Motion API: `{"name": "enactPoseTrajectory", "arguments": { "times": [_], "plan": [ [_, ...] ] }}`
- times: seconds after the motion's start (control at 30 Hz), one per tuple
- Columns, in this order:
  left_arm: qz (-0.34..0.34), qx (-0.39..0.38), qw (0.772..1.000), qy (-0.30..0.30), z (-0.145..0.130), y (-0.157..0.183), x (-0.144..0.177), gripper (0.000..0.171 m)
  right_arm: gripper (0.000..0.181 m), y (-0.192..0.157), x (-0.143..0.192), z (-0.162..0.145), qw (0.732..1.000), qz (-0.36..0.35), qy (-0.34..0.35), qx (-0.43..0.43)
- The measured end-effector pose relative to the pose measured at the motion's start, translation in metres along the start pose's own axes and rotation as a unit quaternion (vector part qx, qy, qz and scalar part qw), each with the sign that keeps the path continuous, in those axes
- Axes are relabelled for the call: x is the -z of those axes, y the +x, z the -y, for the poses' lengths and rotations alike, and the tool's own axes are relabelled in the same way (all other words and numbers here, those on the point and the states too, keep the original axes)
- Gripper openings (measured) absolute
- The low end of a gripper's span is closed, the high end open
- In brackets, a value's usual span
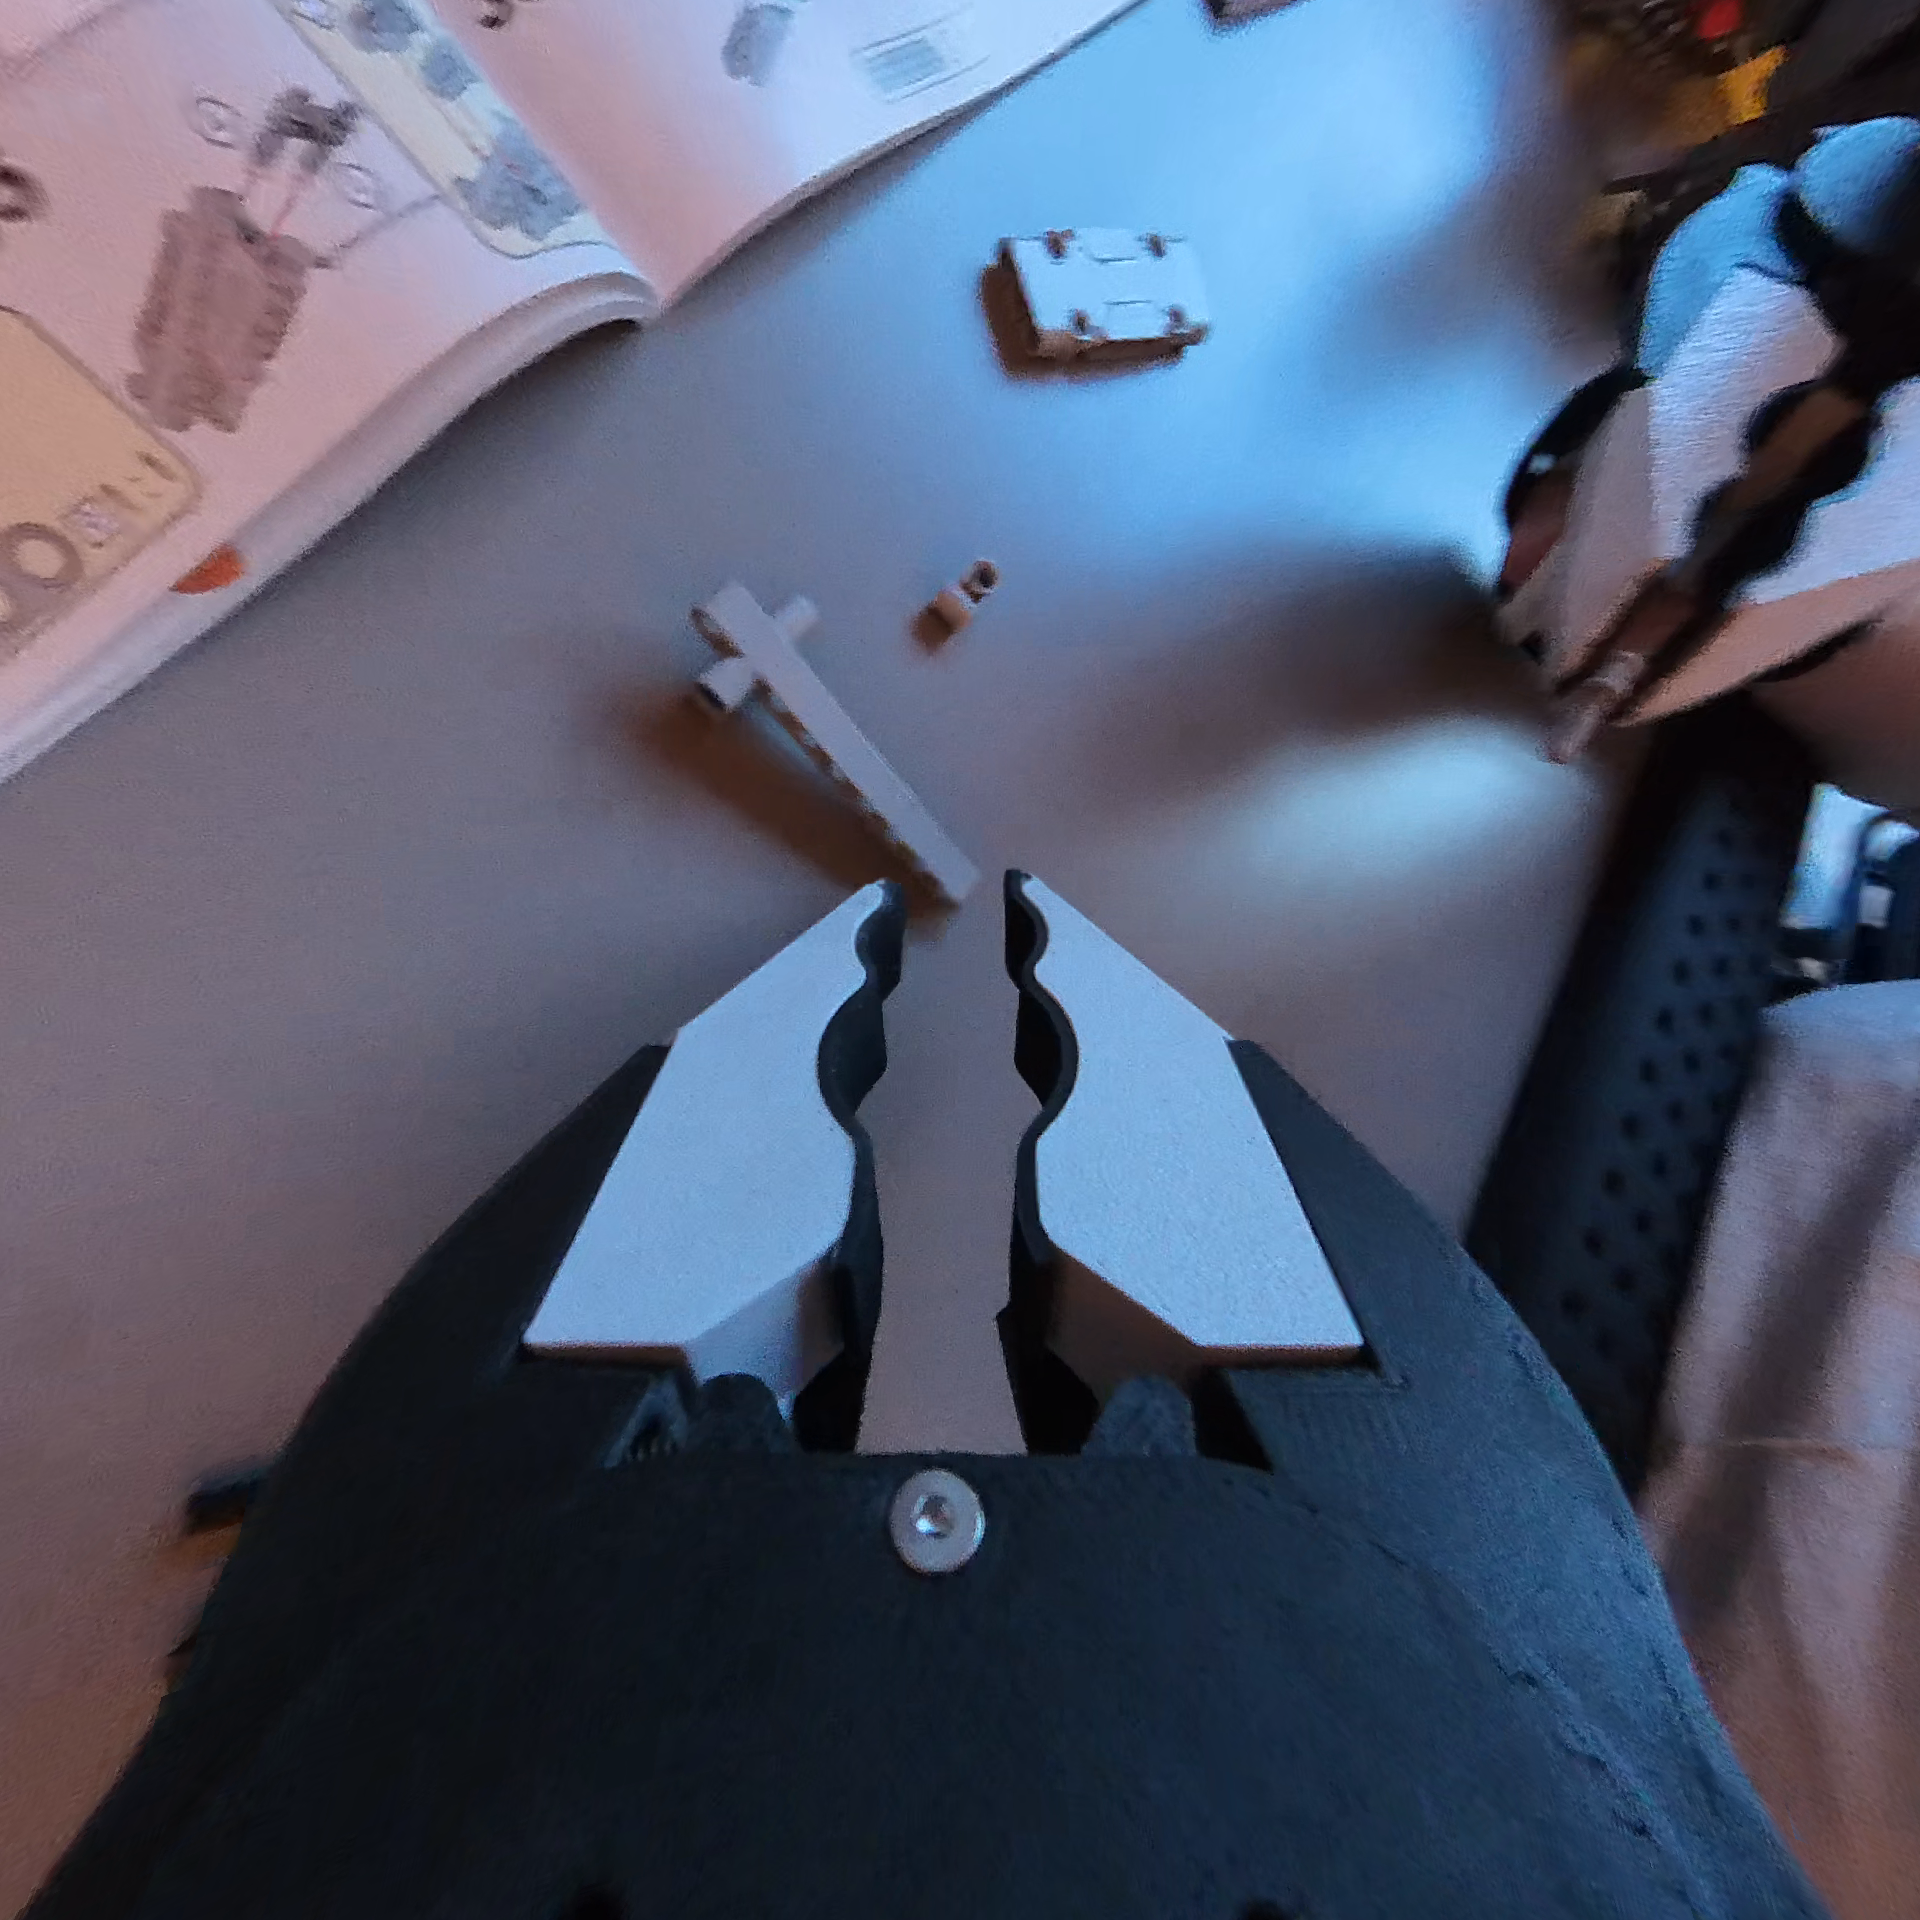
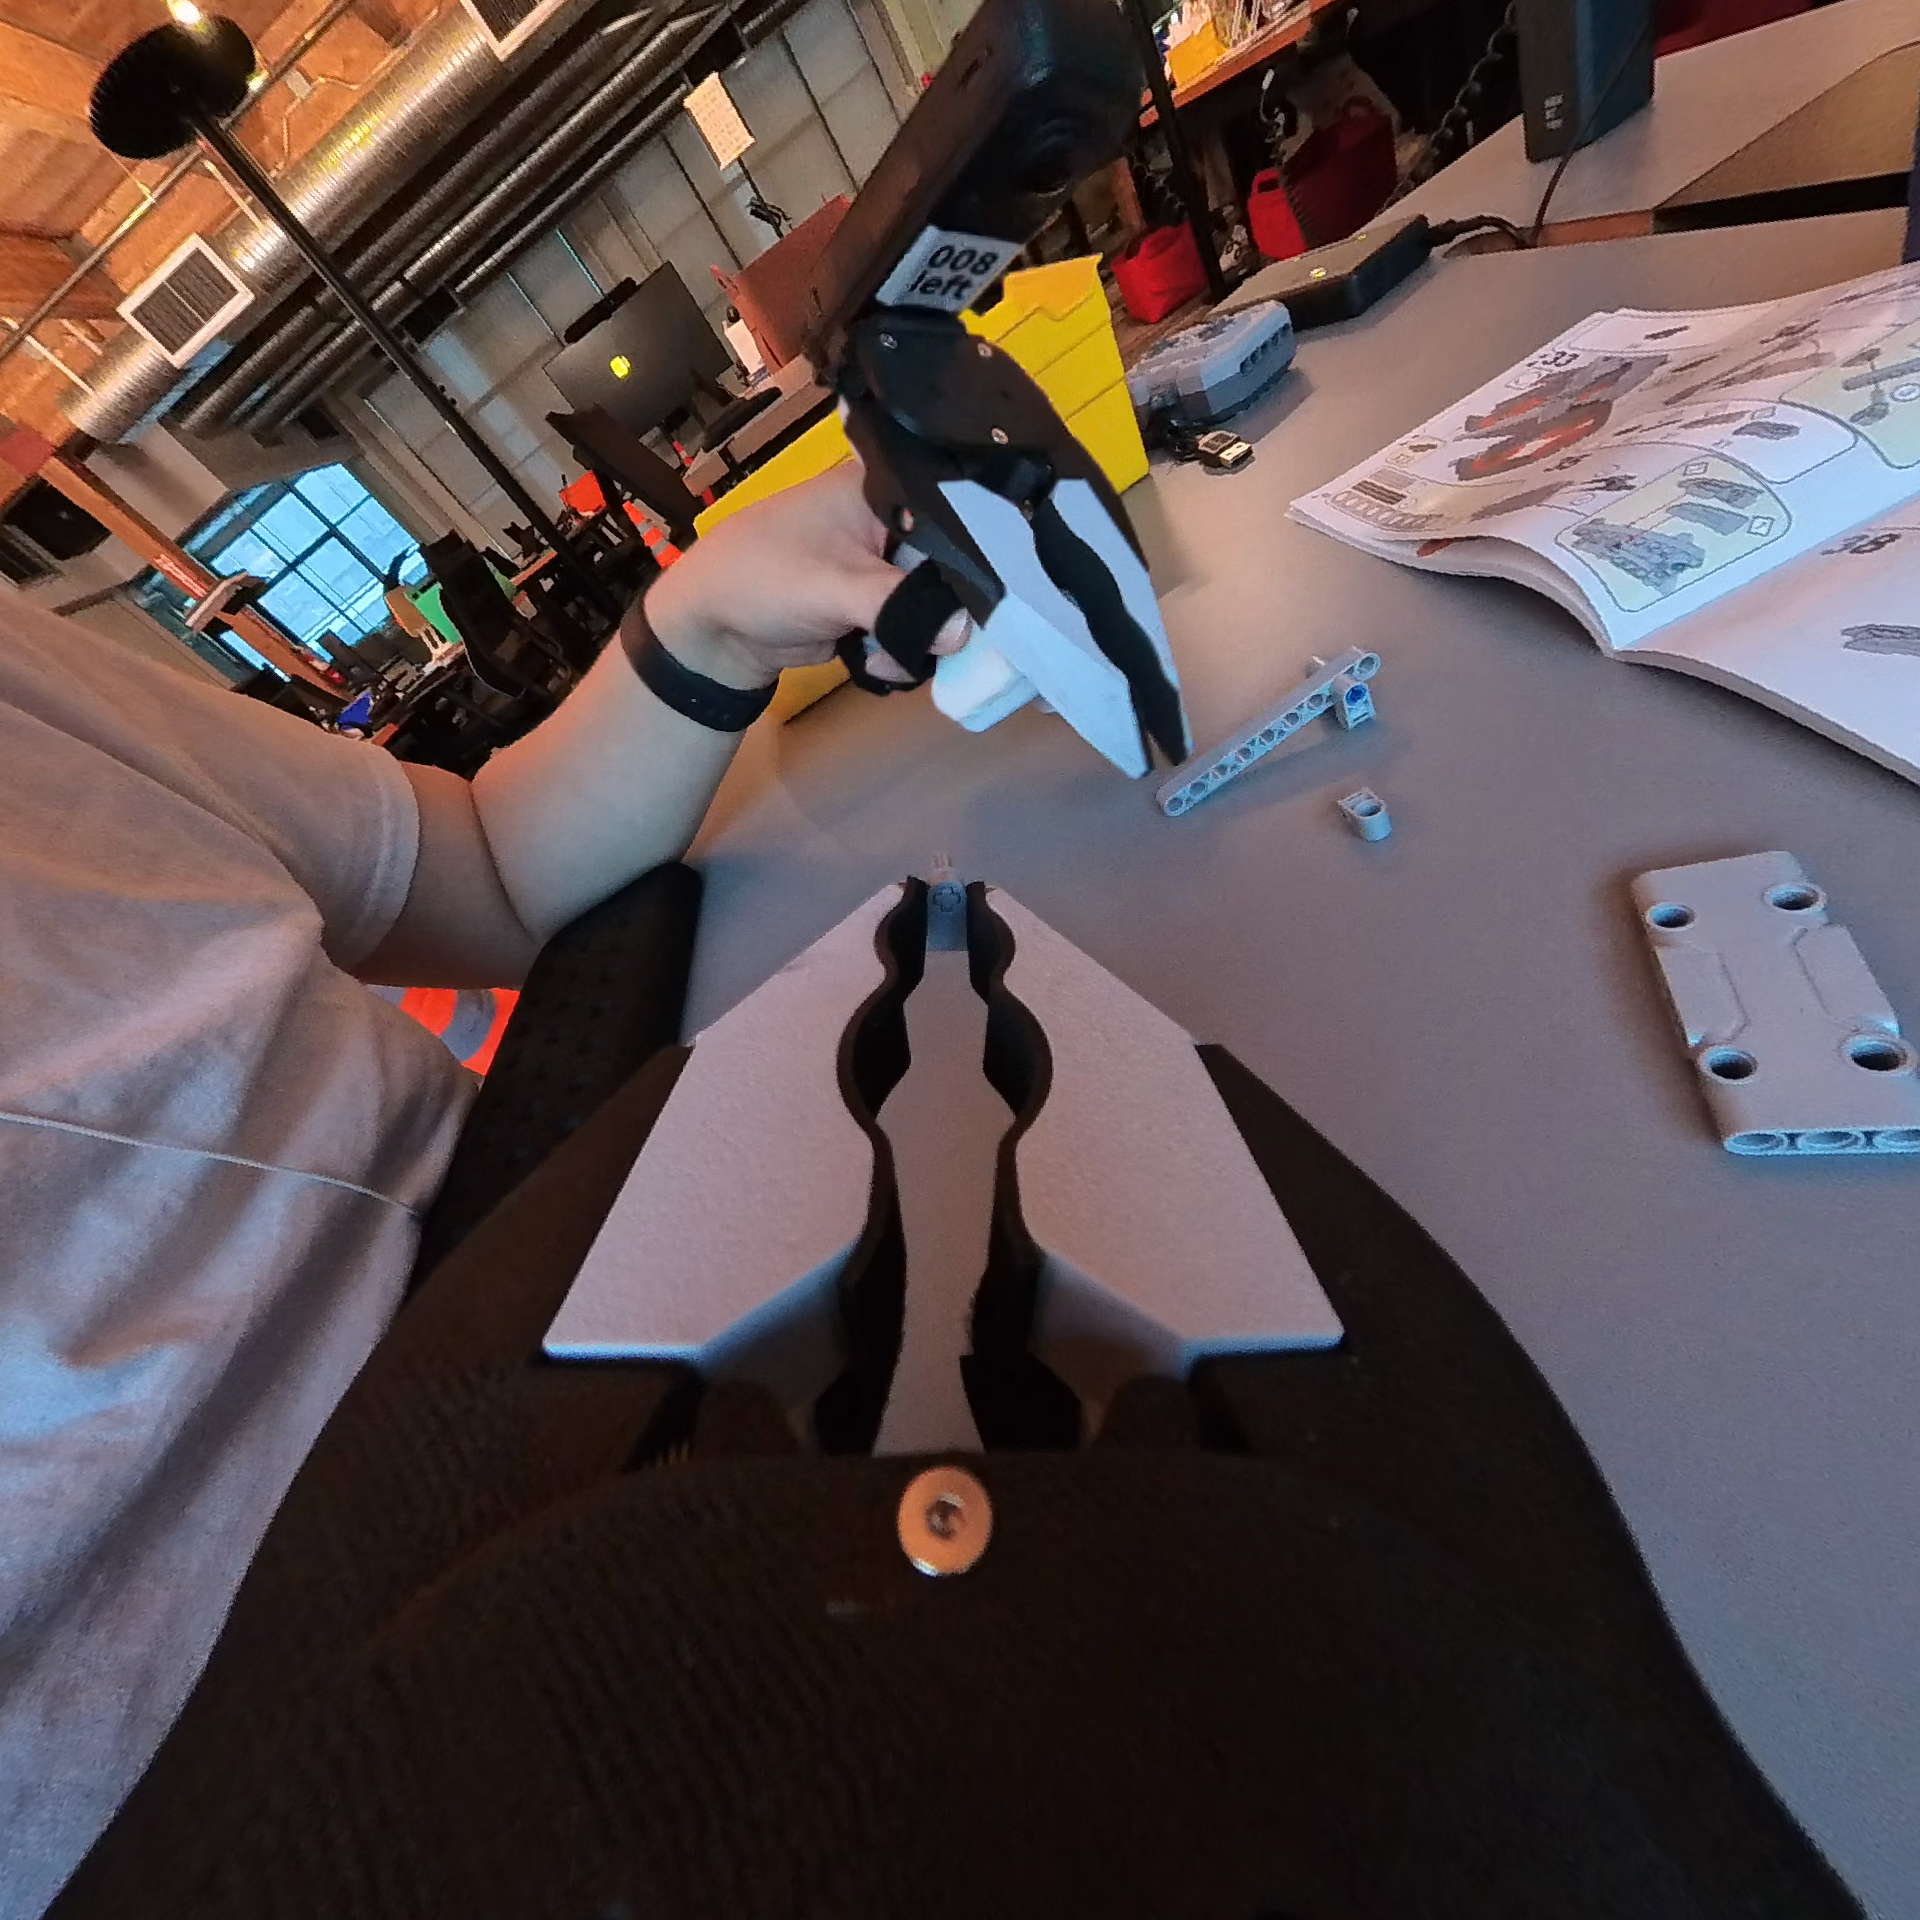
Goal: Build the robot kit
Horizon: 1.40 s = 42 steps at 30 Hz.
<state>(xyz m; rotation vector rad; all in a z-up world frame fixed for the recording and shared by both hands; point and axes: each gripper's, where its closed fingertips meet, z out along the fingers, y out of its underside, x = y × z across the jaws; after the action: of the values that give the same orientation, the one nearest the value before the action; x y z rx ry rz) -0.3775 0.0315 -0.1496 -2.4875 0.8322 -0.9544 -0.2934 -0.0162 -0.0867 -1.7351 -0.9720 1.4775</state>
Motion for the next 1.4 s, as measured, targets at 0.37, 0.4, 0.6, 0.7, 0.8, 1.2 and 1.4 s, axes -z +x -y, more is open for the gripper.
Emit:
{"name": "enactPoseTrajectory", "arguments": {
  "times": [0.37,0.4,0.6,0.7,0.8,1.2,1.4],
  "plan": [
    [-0.002,0.073,0.997,0.028,0.022,-0.022,0.001,0.034,0.007,-0.005,0.002,0.002,1.0,0.003,0.002,0.007],
    [-0.002,0.079,0.997,0.025,0.022,-0.021,-0.001,0.034,0.007,-0.006,0.002,0.002,1.0,0.004,0.001,0.008],
    [0.061,0.078,0.995,-0.024,0.024,-0.028,-0.007,0.019,0.008,-0.011,0.003,0.002,1.0,0.01,-0.001,0.012],
    [0.112,0.047,0.991,-0.052,0.031,-0.033,-0.01,0.021,0.007,-0.01,0.004,-0.001,1.0,0.004,-0.011,0.021],
    [0.131,0.041,0.987,-0.082,0.033,-0.031,-0.014,0.025,0.008,-0.011,0.003,-0.004,0.999,0.005,-0.02,0.025],
    [0.133,0.076,0.978,-0.141,0.023,-0.02,-0.017,0.008,0.007,-0.008,0.004,-0.009,0.999,-0.002,-0.032,0.031],
    [0.143,0.07,0.986,-0.052,0.067,-0.01,0.028,0.007,0.007,-0.009,0.008,-0.003,1.0,0.007,-0.014,0.014]
  ]
}}
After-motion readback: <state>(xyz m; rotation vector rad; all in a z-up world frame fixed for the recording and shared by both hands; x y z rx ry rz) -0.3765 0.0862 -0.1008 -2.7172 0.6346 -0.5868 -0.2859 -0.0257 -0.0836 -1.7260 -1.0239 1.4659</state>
